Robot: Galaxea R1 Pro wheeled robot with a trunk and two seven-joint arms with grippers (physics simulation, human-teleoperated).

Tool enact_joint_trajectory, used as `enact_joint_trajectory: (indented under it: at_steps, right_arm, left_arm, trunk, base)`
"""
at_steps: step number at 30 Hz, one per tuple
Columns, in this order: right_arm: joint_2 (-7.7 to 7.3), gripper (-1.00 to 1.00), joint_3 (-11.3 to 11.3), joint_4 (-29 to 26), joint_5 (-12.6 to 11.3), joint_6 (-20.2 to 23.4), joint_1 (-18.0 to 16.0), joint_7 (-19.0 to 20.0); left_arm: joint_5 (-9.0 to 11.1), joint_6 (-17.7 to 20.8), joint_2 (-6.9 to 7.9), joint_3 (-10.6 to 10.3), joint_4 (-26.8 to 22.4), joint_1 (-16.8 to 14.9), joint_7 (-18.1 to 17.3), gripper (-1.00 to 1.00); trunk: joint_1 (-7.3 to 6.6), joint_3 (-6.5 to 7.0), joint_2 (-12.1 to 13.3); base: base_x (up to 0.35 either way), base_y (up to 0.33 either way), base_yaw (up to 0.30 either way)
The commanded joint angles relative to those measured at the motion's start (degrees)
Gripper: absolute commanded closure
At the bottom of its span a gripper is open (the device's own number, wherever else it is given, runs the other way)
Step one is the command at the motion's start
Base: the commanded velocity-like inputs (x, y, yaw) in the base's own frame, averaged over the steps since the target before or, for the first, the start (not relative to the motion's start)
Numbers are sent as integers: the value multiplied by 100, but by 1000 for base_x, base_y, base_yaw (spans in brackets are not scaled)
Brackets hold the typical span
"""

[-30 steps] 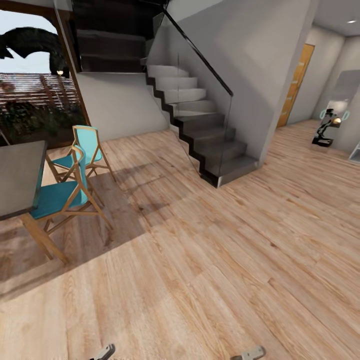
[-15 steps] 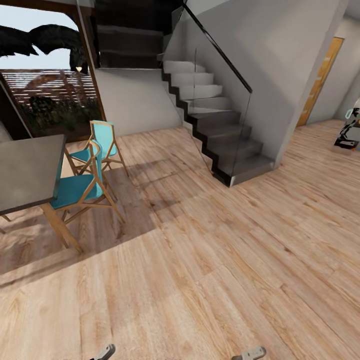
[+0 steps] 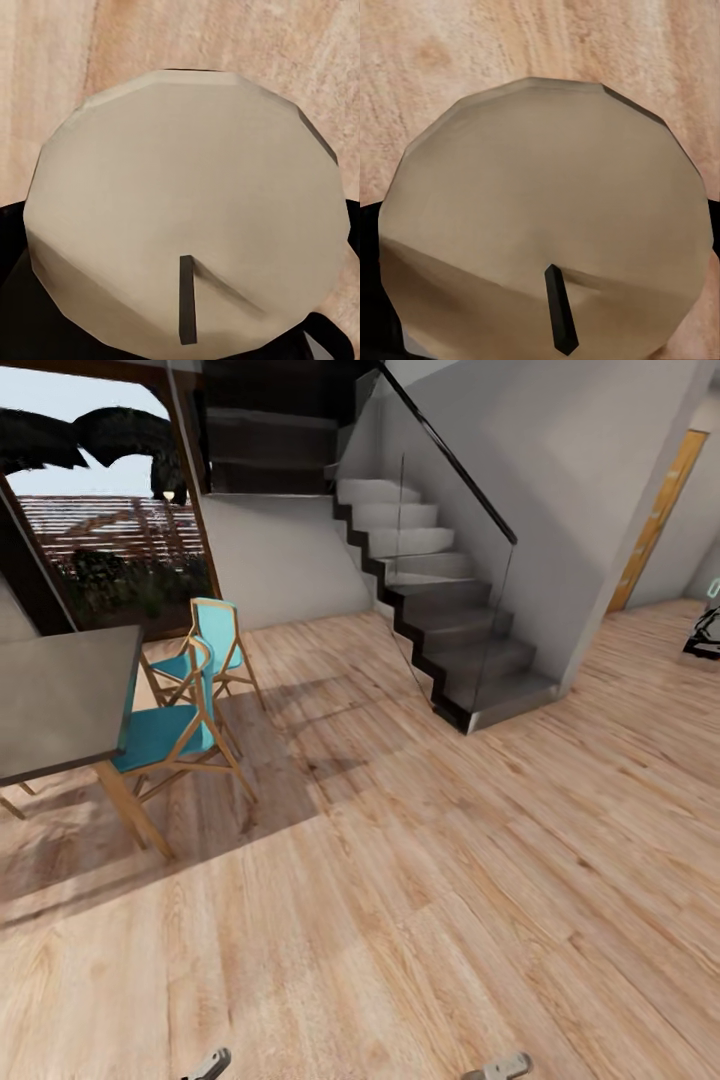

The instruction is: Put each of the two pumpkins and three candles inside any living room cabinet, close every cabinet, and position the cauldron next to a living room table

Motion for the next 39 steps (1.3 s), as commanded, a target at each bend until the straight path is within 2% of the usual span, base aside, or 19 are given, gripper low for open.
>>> enact_joint_trajectory:
  at_steps: [1, 20, 26, 39]
  right_arm:
    - [4, 100, 1, 0, -6, -3, 0, 10]
    - [8, 100, 1, 9, 6, -3, 0, 2]
    - [8, 100, 1, 9, 6, -3, 0, 1]
    - [3, 100, 1, 6, -10, -3, 0, 1]
  left_arm:
    - [-7, 4, 0, 0, 0, 3, 1, 100]
    - [-7, 4, 0, -8, 0, 1, 1, 100]
    - [-7, -182, 0, -22, 0, 0, 1, 100]
    - [-7, -207, 0, -25, 0, 3, 1, 100]
  trunk:
    - [0, -6, 0]
    - [0, -111, 0]
    - [0, -145, 0]
    - [0, -218, 0]
  base:
    - [0, 0, 229]
    - [0, 0, 238]
    - [0, 0, 239]
    - [0, 0, 239]
